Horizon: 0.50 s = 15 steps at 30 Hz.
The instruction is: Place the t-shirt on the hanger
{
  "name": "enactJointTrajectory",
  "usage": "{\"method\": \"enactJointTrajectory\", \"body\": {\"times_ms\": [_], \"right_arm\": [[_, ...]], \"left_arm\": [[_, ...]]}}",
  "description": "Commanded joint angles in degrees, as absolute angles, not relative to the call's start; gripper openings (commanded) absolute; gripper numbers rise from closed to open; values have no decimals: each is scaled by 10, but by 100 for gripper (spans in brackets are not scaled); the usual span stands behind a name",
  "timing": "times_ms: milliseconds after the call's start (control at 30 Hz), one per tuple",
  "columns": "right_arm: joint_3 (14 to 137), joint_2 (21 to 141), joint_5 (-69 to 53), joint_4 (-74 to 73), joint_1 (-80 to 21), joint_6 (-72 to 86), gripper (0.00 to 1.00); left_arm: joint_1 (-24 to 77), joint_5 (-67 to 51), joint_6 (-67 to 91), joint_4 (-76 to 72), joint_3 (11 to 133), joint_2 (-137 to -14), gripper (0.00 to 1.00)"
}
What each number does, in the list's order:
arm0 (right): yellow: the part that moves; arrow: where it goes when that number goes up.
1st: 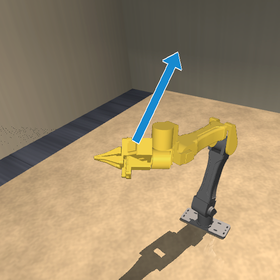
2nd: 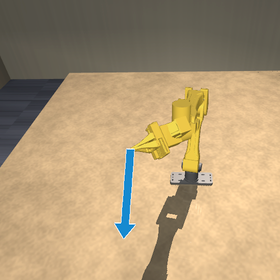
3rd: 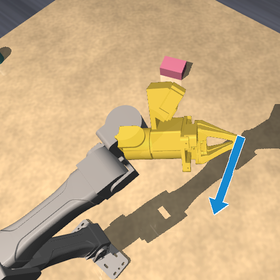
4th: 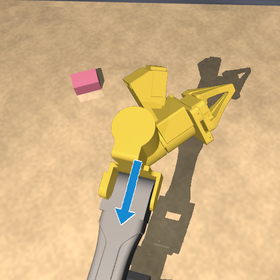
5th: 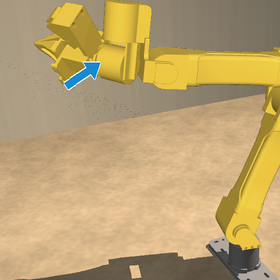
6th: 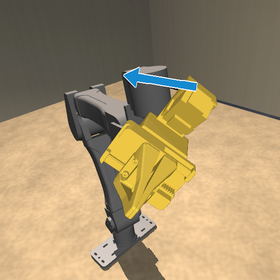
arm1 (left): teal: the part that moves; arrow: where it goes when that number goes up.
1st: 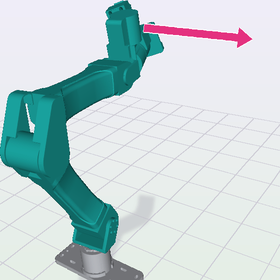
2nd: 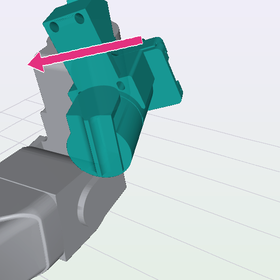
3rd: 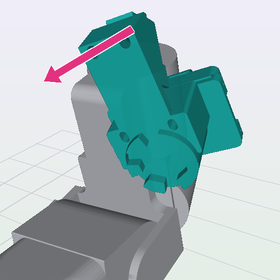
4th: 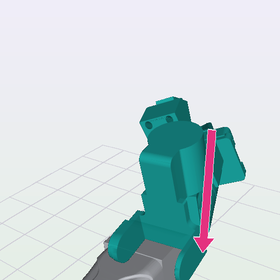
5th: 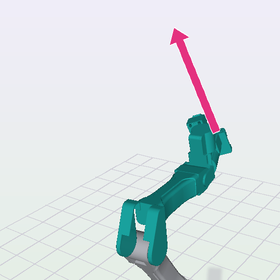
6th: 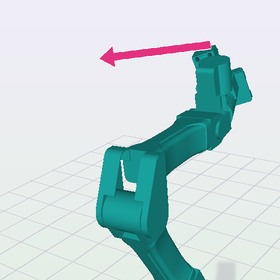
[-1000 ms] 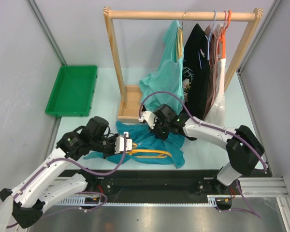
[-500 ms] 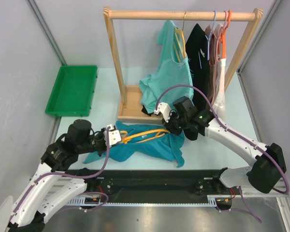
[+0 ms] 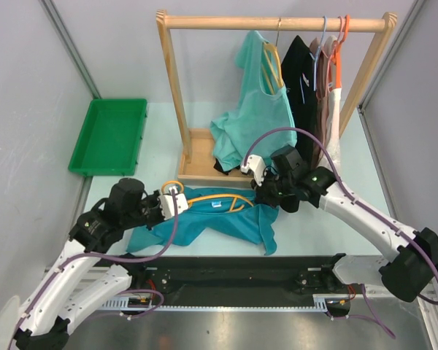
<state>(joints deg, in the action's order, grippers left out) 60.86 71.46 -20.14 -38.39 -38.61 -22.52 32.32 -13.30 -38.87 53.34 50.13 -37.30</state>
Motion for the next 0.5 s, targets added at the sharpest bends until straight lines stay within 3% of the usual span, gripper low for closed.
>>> {"method": "enactJointTrajectory", "body": {"times_ms": [0,467], "right_arm": [[634,689,-196,-427,-374,-224,0],[700,697,-214,-443,-419,-212,0]], "left_arm": [[316,-71,-407,539,501,-388,0],[329,-34,-424,521,492,-417,1]]}}
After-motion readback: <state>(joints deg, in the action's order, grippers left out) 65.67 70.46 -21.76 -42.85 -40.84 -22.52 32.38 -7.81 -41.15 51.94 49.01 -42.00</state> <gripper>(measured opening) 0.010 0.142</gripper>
